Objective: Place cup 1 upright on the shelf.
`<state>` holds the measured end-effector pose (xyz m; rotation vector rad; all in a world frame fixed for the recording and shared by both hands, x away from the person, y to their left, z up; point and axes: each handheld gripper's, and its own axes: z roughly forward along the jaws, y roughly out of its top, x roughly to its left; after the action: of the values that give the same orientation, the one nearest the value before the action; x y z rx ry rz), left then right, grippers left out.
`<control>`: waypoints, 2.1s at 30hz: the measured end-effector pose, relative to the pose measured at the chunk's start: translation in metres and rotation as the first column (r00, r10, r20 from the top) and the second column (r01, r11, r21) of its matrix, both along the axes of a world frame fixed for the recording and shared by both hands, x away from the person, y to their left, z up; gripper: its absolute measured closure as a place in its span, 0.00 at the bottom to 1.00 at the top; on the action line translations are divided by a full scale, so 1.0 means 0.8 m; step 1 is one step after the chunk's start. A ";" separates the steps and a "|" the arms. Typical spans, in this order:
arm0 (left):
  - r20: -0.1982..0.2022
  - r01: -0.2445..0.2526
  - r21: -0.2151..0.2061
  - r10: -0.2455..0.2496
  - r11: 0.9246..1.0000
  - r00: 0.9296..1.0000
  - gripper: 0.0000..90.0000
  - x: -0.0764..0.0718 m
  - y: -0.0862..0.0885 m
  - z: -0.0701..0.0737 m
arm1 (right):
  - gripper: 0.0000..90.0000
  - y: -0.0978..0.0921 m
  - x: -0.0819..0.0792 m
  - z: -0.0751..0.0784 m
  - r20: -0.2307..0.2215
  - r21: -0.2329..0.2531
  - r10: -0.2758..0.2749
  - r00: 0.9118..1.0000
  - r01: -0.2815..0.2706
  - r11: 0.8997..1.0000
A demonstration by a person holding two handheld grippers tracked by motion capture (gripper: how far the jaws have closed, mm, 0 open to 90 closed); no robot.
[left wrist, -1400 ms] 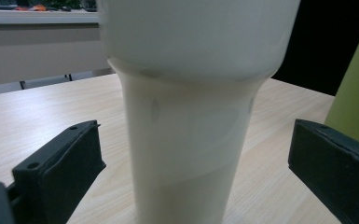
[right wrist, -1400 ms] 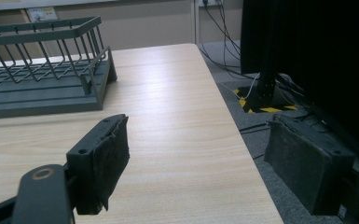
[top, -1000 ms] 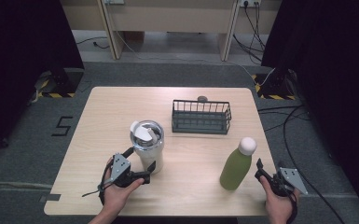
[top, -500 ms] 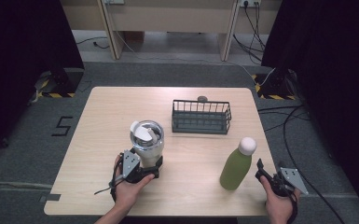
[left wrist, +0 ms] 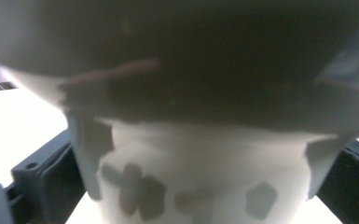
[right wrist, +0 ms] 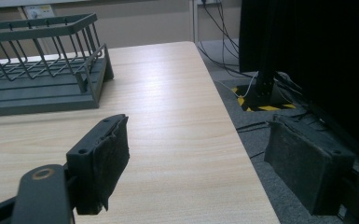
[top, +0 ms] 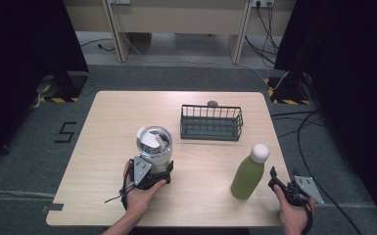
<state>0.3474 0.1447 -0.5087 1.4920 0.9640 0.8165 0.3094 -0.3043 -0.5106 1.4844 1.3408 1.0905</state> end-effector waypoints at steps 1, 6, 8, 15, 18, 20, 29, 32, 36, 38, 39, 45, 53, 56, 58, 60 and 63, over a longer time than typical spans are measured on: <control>0.002 -0.009 -0.005 0.009 1.000 1.000 0.09 0.000 0.000 0.000 | 0.24 0.000 0.000 0.000 0.000 0.000 0.001 1.000 -0.001 1.000; 0.015 -0.027 -0.008 0.027 1.000 1.000 0.11 -0.001 -0.001 -0.002 | 0.24 0.000 0.000 0.000 -0.001 0.002 0.001 1.000 -0.001 1.000; 0.017 -0.031 -0.012 0.031 0.999 0.999 0.11 -0.001 -0.001 -0.002 | 0.24 0.000 0.000 0.000 -0.001 0.003 0.000 1.000 0.000 1.000; 0.014 -0.028 -0.009 0.028 1.000 1.000 0.11 -0.001 -0.001 -0.001 | 0.24 -0.001 -0.001 0.000 0.002 0.003 -0.001 1.000 0.001 1.000; 0.009 -0.027 -0.005 0.027 1.000 1.000 0.11 0.000 -0.001 0.000 | 0.24 -0.003 -0.001 0.000 0.003 0.005 -0.006 1.000 0.006 1.000; 0.006 -0.028 -0.004 0.028 1.000 1.000 0.11 0.001 -0.001 0.001 | 0.24 -0.003 -0.001 0.000 0.002 0.005 -0.007 1.000 0.007 1.000; 0.007 -0.028 -0.016 0.028 0.999 1.000 0.11 0.004 0.000 0.005 | 0.24 0.000 0.001 -0.001 0.002 0.003 -0.005 1.000 0.005 1.000; 0.025 -0.026 -0.010 0.026 1.000 0.999 0.11 0.004 0.000 0.009 | 0.24 -0.001 0.001 0.000 0.002 0.003 -0.006 1.000 0.006 1.000; 0.040 -0.023 -0.007 0.024 1.000 0.999 0.11 0.005 -0.001 0.017 | 0.24 0.000 0.001 0.000 0.003 0.002 -0.007 1.000 0.007 1.000; 0.048 -0.021 -0.014 0.022 1.000 0.999 0.11 0.007 -0.003 0.022 | 0.24 0.000 0.001 0.000 0.004 0.002 -0.007 1.000 0.007 1.000; 0.055 -0.021 -0.015 0.022 1.000 0.998 0.11 0.008 -0.004 0.024 | 0.24 -0.001 0.001 0.000 0.007 0.000 -0.010 1.000 0.010 1.000; 0.095 -0.020 -0.026 0.022 0.999 0.995 0.11 0.017 -0.010 0.043 | 0.24 -0.001 0.000 0.000 0.007 0.003 -0.013 1.000 0.013 1.000; 0.132 -0.024 -0.023 0.027 0.999 0.991 0.11 0.033 -0.018 0.062 | 0.24 -0.001 0.000 0.000 0.009 0.002 -0.013 1.000 0.012 1.000; 0.141 -0.021 -0.031 0.026 0.999 0.990 0.11 0.040 -0.023 0.067 | 0.24 -0.001 0.000 0.000 0.010 0.002 -0.013 1.000 0.013 1.000; 0.143 -0.023 -0.035 0.027 0.999 0.989 0.11 0.045 -0.026 0.069 | 0.24 -0.001 0.001 -0.001 0.009 0.002 -0.014 1.000 0.014 1.000; 0.147 -0.025 -0.036 0.030 0.999 0.989 0.11 0.050 -0.028 0.071 | 0.24 -0.001 0.001 -0.001 0.008 0.000 -0.013 1.000 0.013 1.000; 0.152 -0.027 -0.038 0.032 0.999 0.988 0.11 0.057 -0.032 0.074 | 0.24 0.000 0.001 -0.001 0.007 0.000 -0.012 1.000 0.012 1.000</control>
<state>0.3933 0.1194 -0.4496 1.3659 0.8835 0.9166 0.3104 -0.3043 -0.5115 1.4856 1.3259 1.0865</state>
